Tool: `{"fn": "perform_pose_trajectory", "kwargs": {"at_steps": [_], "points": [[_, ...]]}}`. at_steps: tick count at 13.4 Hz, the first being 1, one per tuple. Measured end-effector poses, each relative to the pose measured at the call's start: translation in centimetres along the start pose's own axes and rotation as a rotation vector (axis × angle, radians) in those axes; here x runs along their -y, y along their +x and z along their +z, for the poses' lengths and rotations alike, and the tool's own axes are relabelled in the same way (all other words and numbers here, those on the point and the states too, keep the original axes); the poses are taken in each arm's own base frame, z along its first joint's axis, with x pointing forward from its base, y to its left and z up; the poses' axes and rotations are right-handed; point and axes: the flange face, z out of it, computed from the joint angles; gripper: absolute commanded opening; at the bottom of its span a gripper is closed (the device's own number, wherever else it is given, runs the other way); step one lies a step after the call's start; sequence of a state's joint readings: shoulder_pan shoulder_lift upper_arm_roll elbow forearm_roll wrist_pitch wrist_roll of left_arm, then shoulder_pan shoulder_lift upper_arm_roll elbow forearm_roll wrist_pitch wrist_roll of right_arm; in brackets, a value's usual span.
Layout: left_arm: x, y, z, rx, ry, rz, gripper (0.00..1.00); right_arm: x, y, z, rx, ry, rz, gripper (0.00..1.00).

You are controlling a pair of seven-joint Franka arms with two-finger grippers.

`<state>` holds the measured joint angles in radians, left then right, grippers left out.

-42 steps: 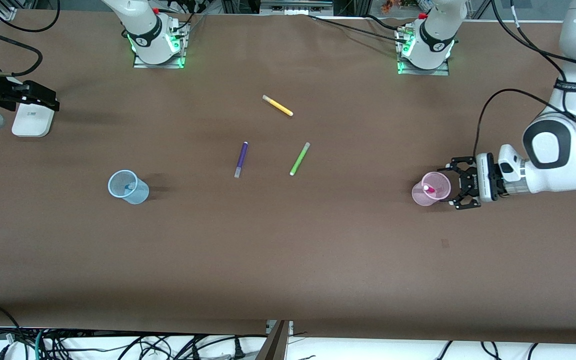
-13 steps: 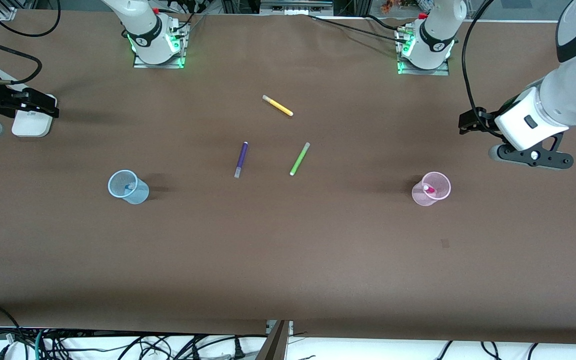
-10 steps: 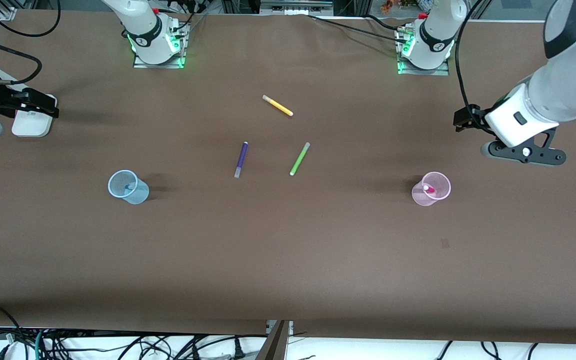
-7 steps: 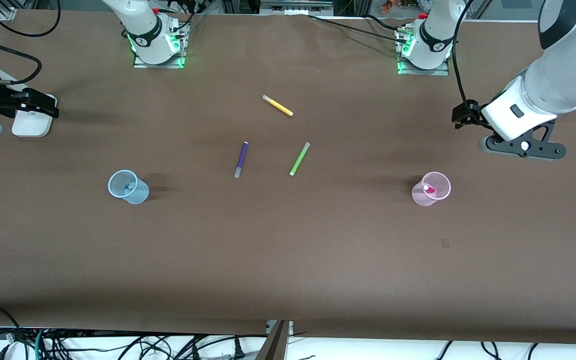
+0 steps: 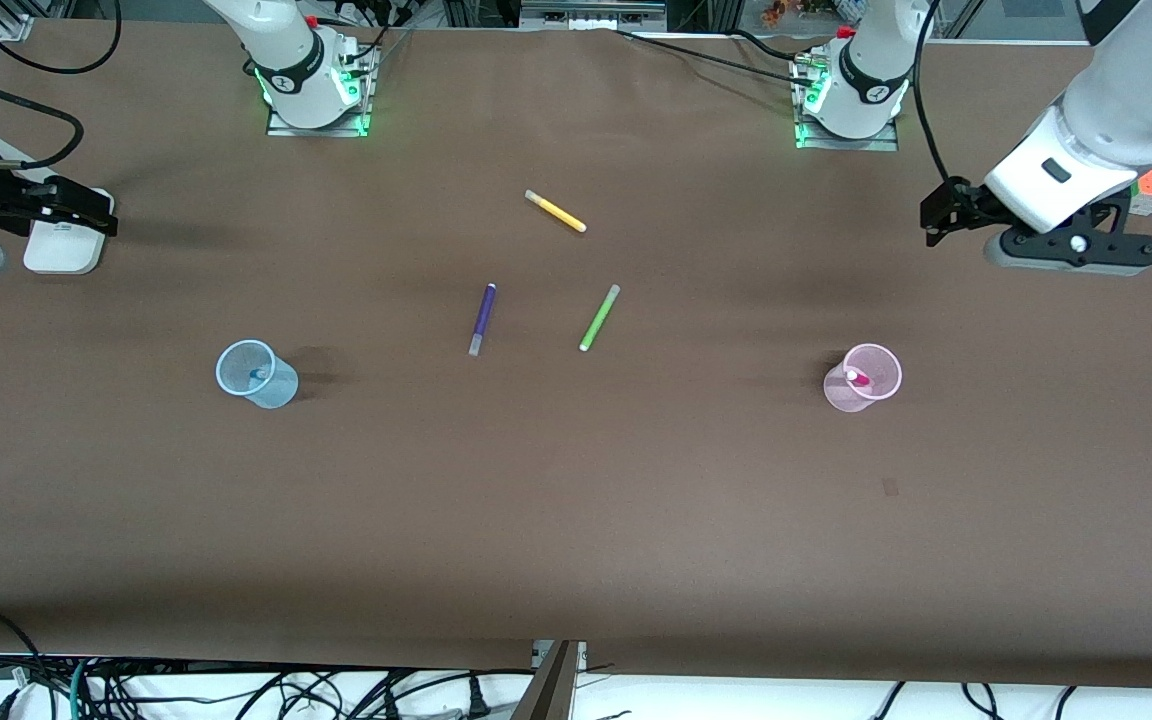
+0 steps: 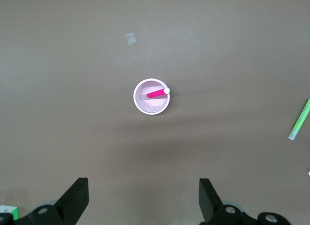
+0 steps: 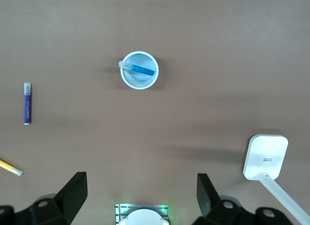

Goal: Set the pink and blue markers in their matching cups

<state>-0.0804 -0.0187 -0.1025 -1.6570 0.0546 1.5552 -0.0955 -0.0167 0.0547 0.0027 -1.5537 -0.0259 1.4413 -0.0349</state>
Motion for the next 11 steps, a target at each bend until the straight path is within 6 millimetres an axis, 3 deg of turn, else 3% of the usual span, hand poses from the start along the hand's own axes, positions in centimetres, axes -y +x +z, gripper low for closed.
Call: {"fn": "perform_pose_trajectory", "kwargs": {"at_steps": [4,11], "points": [[-0.5,-0.5,-1.0,-0.015,0.0,0.008,1.0,0.0,0.0,0.0,0.0,0.0,0.0,1.0],[0.0,1.3,-0.4,-0.005,-0.005,-0.002,1.0,0.0,0.0,0.0,0.0,0.0,0.001,1.0]]}}
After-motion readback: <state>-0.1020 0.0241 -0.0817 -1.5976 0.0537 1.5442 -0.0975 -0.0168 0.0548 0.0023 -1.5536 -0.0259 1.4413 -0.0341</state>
